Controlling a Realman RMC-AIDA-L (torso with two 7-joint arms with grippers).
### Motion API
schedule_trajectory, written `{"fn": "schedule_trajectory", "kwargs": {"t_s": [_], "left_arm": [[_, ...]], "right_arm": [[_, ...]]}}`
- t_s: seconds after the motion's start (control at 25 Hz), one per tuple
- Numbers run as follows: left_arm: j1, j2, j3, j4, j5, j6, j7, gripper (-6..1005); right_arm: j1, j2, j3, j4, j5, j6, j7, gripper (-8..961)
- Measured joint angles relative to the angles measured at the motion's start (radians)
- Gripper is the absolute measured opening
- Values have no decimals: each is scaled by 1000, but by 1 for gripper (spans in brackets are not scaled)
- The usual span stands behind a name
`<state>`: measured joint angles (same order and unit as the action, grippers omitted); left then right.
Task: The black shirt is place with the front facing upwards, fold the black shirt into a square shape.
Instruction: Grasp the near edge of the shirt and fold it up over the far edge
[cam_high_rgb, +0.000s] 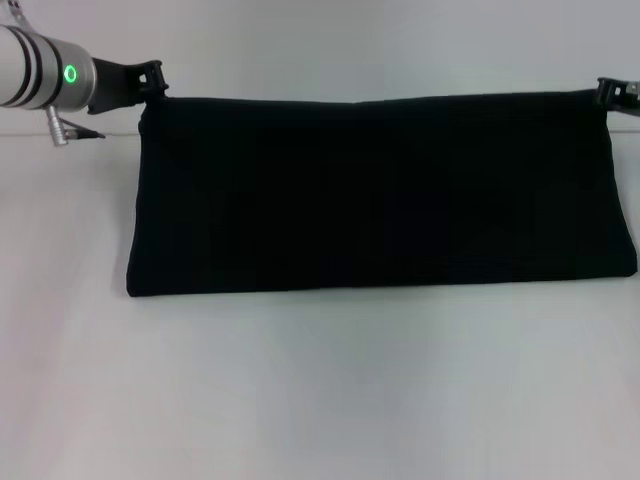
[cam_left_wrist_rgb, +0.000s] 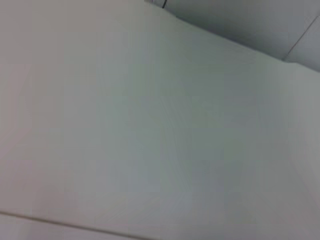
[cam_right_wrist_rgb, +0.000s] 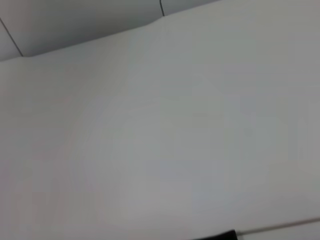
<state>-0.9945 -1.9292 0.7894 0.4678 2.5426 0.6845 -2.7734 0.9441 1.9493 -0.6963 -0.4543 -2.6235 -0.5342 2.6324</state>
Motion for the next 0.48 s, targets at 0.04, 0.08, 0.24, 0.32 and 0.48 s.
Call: {"fn": "schedule_trajectory", "kwargs": {"t_s": [0.04, 0.08, 0.24, 0.32, 0.48], "left_arm": [[-2, 0, 0, -2, 0, -5, 0, 3], [-3, 1, 0, -4, 0, -8, 0, 3], [-3, 1, 2, -4, 1, -16, 3, 3], [-2, -4, 7, -1, 1, -26, 22, 3], [-1, -11, 12, -5, 1, -53, 41, 38]], "right_arm": [[3, -2, 0, 1, 0, 1, 0, 95], [7, -4, -1, 1, 0, 2, -1, 97], [15, -4, -14, 2, -1, 3, -6, 108], [16, -4, -19, 2, -1, 3, -10, 113], [19, -18, -59, 4, -3, -6, -23, 124]]}}
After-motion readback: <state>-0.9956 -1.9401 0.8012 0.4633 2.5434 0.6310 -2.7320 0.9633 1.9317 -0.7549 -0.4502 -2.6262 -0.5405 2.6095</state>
